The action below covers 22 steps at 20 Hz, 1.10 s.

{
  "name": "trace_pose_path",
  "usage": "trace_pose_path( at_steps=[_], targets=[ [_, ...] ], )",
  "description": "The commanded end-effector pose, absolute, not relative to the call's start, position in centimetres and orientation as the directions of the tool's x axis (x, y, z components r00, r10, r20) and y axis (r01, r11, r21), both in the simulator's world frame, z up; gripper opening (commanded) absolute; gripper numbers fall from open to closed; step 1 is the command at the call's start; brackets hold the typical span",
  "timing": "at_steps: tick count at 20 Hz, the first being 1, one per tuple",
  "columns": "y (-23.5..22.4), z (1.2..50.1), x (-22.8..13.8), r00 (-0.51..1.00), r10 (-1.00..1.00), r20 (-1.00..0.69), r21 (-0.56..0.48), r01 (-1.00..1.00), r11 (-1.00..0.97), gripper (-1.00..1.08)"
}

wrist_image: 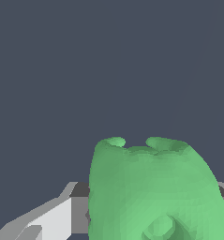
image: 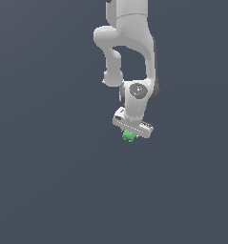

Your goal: Pick up the object and move it to a goal position.

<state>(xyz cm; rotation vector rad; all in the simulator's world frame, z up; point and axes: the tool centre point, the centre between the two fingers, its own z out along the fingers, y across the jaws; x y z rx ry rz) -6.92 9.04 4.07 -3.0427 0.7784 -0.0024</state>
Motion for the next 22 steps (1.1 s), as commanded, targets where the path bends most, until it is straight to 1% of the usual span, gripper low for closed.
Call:
trace_pose_path(
  at_steps=[1,5,10,22],
  targets=[
    [9.0,4.1,-6.9,0.877,-0.480,0.001,-0.001,-0.480,-0.877,-1.00],
    [8.5,4.3,-6.6,0.877,-0.480,0.001,-0.001,-0.480,-0.877,-1.00],
    [6.4,5.5,-5.3,0.877,-0.480,0.001,-0.001,-0.480,-0.877,-1.00],
    [-2.9,10.6,0.6,0.877,-0.480,0.001,-0.001,-0.480,-0.877,-1.00]
  ],
)
